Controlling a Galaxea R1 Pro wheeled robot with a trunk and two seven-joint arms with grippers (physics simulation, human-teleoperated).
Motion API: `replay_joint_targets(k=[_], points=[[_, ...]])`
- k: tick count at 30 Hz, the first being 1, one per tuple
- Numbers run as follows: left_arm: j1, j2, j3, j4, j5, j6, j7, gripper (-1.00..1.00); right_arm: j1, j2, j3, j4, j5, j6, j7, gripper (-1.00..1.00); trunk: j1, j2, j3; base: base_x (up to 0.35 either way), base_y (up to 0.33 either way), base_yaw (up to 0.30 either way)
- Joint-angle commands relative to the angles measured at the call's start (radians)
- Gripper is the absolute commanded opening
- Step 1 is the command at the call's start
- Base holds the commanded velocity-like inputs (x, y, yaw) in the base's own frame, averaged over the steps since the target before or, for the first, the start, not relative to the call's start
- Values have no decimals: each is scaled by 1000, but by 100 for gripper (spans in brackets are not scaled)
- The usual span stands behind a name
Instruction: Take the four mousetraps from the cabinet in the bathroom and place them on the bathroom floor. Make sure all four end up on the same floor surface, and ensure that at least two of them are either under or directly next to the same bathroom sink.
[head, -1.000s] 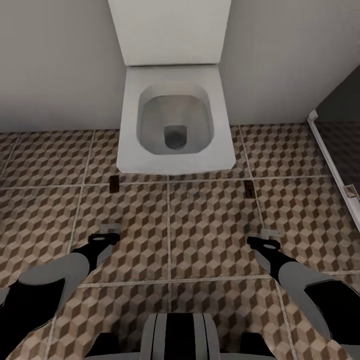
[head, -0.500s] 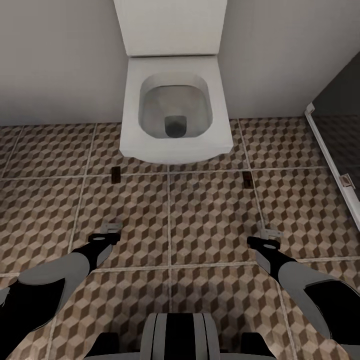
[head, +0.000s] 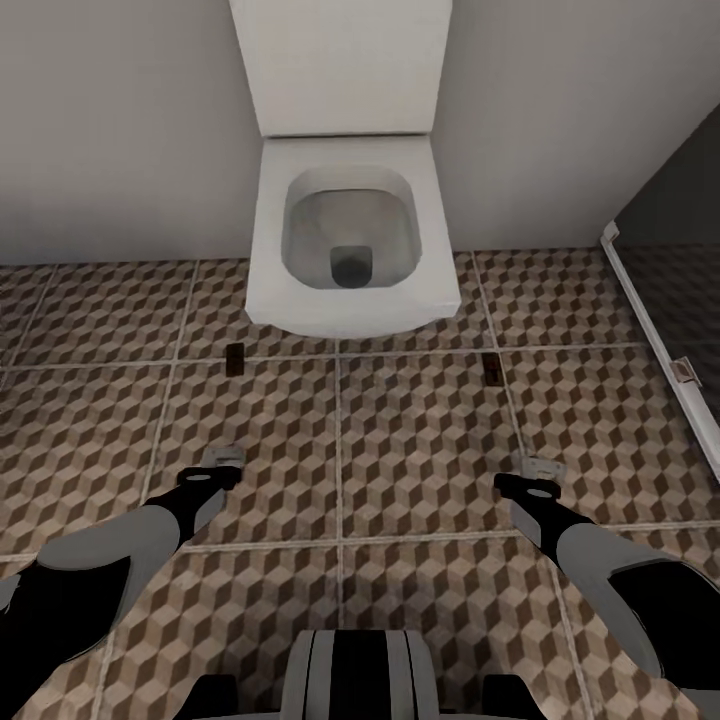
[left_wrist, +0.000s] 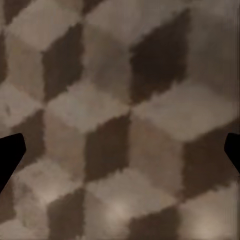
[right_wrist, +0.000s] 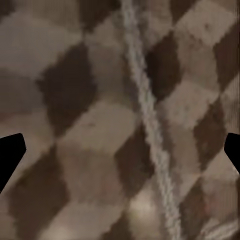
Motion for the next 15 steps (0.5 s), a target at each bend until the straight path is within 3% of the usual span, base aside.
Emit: replay_joint_targets(k=[1, 15], points=[[0, 1, -8, -1, 7, 1, 4, 100, 0, 0, 8, 0, -11, -3, -2, 100, -1, 0, 4, 0, 0, 0], [0, 2, -8, -1, 7, 1, 4, 100, 0, 0, 8, 0, -11, -3, -2, 100, -7, 3, 58, 0, 0, 0]])
